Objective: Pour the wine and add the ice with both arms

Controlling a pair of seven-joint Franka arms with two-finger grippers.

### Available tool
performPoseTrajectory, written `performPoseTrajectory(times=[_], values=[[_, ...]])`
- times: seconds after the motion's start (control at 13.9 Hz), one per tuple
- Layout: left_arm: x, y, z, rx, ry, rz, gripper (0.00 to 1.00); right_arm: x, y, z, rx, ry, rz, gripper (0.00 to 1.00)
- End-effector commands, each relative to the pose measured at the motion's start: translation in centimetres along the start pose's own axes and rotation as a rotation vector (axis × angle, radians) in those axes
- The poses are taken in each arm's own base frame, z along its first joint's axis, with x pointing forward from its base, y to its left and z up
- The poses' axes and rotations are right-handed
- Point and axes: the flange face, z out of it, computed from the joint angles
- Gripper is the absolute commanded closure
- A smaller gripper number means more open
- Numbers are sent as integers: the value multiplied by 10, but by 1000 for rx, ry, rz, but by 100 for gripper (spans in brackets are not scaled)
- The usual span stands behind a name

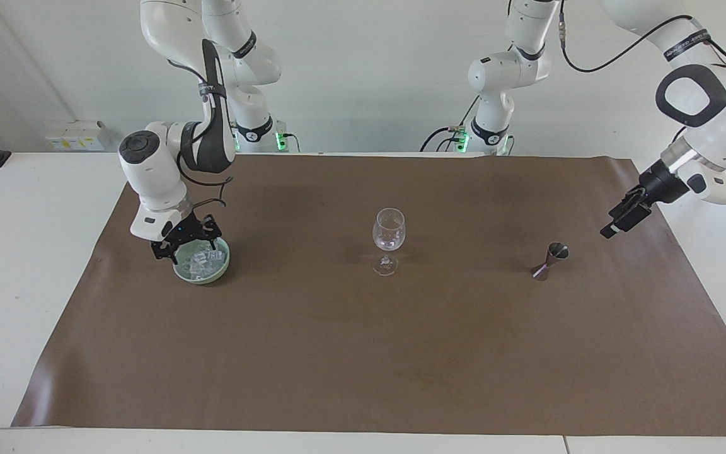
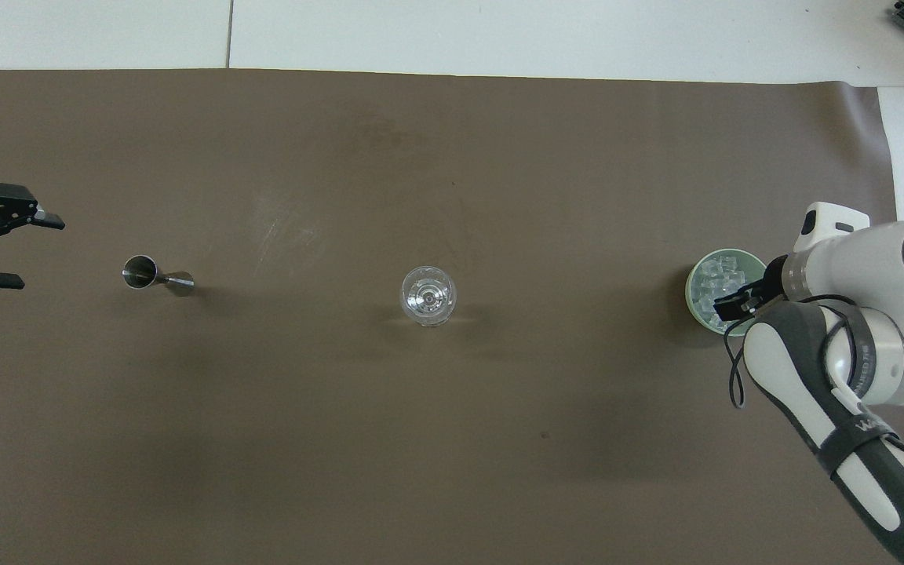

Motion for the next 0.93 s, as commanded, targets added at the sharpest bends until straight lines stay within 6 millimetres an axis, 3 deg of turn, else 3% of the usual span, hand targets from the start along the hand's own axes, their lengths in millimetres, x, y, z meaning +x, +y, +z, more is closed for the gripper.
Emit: performPoseTrajectory(times=[0.0, 0.43, 0.65, 0.86], values=[[-9, 11, -23, 28, 29, 48, 0, -3, -3, -5, 4, 2, 20, 15], [-38, 32, -89, 89, 93, 319, 0, 0, -5, -4, -9, 23, 22, 25], [-48, 36, -111, 162, 134, 471, 0, 3, -11, -3, -6, 23, 49, 26], [-58, 39, -118, 191, 110, 567, 0, 4, -12, -2, -5, 21, 43, 30]])
